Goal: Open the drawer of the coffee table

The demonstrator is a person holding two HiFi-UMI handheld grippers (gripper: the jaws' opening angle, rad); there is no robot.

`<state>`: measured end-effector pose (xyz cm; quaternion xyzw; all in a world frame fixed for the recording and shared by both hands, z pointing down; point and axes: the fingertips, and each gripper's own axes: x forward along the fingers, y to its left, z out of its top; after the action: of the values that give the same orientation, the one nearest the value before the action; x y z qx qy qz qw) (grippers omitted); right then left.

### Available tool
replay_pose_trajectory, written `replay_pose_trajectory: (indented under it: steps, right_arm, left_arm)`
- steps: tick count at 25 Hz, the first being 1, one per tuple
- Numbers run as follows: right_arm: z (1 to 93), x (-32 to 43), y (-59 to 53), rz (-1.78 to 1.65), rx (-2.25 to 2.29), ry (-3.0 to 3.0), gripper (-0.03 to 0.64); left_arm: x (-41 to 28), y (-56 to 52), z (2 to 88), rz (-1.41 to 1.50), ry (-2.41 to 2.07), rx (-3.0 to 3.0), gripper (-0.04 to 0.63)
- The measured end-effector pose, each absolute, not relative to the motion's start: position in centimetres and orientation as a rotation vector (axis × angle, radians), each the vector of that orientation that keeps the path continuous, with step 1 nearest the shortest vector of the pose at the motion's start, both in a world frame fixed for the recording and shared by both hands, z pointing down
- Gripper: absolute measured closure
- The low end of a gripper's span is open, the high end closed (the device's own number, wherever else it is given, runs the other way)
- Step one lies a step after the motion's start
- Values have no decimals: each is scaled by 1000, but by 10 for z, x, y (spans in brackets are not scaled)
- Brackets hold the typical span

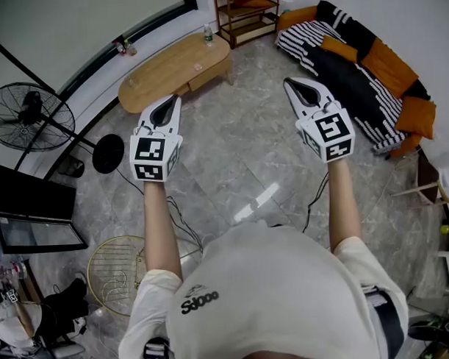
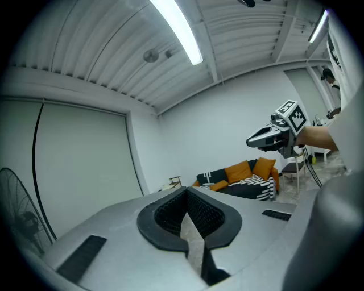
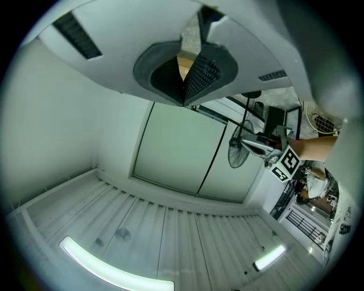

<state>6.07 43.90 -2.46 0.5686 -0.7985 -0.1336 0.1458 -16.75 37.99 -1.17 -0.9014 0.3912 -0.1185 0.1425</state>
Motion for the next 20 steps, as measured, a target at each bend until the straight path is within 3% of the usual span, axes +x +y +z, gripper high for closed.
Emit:
replay_pose_trajectory:
  steps: [20]
  right_arm:
    - [2,128,424,-337,1589,-2383,611]
  left_arm:
    - [-95,373,12,-458,1131,-2566,578]
